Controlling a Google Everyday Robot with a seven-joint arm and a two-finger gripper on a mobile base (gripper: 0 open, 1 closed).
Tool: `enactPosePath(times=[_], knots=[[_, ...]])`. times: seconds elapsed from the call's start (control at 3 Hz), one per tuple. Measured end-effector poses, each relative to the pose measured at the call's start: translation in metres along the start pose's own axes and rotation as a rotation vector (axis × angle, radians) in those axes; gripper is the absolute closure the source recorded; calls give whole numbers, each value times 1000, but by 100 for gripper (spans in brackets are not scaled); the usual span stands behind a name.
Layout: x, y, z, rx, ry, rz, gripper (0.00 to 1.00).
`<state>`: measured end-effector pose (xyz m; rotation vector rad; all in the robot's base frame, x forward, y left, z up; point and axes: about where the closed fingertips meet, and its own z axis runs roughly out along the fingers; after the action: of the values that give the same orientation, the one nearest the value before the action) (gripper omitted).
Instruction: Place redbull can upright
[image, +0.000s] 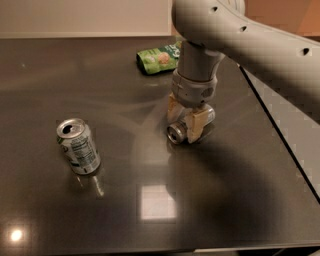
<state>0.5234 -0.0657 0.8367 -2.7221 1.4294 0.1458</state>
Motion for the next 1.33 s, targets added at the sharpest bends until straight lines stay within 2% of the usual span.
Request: enactPosePath(times=[0.33,0.67,1.0,1.33], knots=[[-7,-1,-6,-4,-21,-10,65],[-5,-3,-20,24,-100,30,88],[-1,-8,-49,100,-245,101,100],[1,-13,-84,191,-431,176,100]])
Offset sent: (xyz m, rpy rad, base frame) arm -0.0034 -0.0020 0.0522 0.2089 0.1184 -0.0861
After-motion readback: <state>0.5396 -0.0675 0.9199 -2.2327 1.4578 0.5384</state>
